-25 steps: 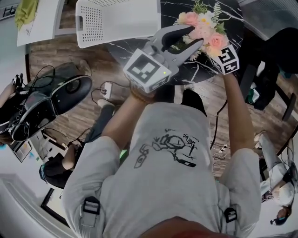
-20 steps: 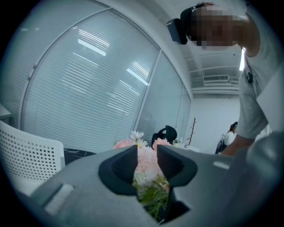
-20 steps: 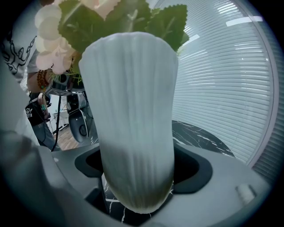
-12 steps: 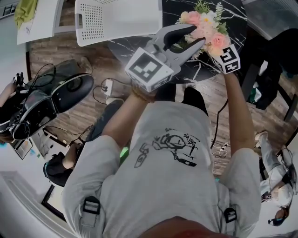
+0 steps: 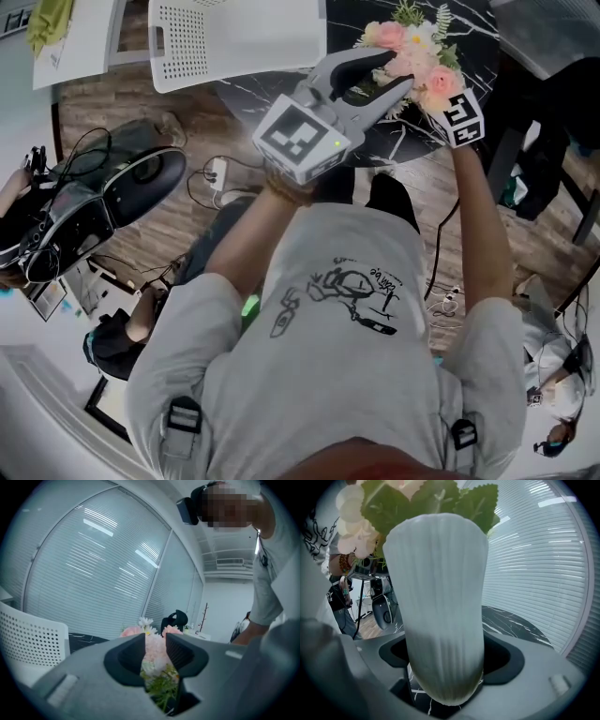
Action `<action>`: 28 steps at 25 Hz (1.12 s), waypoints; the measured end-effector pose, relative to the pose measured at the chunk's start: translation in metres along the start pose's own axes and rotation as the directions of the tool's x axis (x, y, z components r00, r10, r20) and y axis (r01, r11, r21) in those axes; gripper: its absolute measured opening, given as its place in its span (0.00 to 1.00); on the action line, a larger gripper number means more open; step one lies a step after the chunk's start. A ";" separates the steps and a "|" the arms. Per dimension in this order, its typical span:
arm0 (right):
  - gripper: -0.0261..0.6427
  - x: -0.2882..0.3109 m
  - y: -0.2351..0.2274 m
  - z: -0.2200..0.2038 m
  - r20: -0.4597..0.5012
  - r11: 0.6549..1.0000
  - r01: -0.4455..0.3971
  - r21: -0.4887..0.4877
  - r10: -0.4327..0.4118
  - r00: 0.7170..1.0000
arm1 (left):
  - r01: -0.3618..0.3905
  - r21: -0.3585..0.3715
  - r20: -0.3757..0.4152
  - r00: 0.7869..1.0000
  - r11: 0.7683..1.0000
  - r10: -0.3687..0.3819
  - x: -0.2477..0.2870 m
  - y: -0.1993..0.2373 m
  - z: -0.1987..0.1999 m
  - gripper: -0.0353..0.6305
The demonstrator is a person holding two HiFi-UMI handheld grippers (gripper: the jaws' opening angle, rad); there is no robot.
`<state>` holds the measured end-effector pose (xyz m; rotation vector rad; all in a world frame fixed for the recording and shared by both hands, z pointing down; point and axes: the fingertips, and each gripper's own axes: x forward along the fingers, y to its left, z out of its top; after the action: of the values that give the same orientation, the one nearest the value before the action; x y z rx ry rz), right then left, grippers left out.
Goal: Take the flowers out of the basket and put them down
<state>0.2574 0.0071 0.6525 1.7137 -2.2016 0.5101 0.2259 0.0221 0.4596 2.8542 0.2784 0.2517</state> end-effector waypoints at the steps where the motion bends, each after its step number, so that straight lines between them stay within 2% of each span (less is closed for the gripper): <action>1: 0.69 0.000 0.000 0.000 0.002 1.000 0.000 0.000 0.000 1.000 | 0.001 0.002 -0.001 1.000 1.000 -0.001 0.000 0.000 0.000 0.26; 14: 0.71 0.006 0.000 0.003 0.015 1.000 -0.007 0.010 0.007 1.000 | 0.007 -0.007 -0.004 1.000 1.000 -0.007 -0.002 0.007 0.006 0.26; 18: 0.72 0.001 0.001 0.006 0.023 1.000 0.010 -0.005 -0.010 1.000 | 0.005 0.010 -0.003 1.000 1.000 -0.005 -0.004 0.005 0.008 0.31; 25: 0.73 -0.031 0.012 0.017 -0.001 0.999 0.032 -0.015 -0.032 0.999 | -0.013 0.030 0.001 1.000 0.999 0.013 -0.013 -0.008 0.018 0.32; 28: 0.70 -0.054 0.015 0.021 -0.022 0.998 0.058 -0.012 -0.058 0.998 | -0.023 0.040 0.014 1.000 0.999 0.022 -0.017 -0.014 0.028 0.32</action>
<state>0.2559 0.0476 0.6082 1.7518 -2.1288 0.4985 0.2124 0.0255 0.4267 2.8993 0.2521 0.2338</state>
